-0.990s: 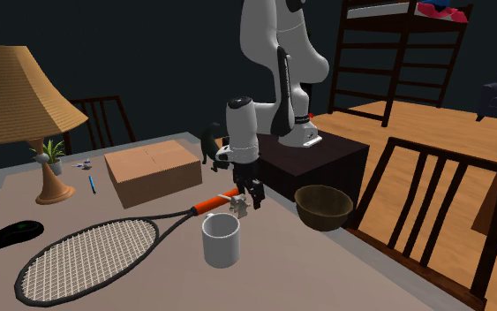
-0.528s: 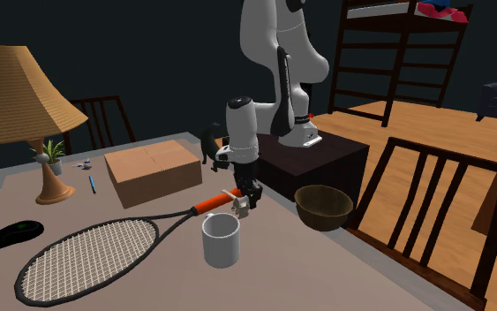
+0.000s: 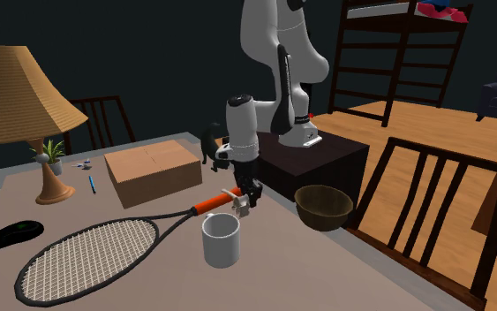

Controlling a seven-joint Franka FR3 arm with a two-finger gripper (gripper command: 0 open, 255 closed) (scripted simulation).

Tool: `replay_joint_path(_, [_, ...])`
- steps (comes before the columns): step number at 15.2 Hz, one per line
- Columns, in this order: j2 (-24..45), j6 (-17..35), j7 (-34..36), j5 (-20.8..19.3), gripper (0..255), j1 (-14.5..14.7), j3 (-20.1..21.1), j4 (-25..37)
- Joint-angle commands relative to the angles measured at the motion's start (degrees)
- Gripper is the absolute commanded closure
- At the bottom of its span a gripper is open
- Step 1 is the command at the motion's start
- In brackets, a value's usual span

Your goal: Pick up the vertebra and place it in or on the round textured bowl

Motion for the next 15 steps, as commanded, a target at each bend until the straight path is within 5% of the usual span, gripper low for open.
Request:
replay_joint_path(1, [-1.6,-1.1,-0.3,0.4,255,-0.5,0.6,-0.6])
replay_joint_path(15, [-13.6,-10.4,-2.9,4.8,255,-3.6,4.6,-3.1])
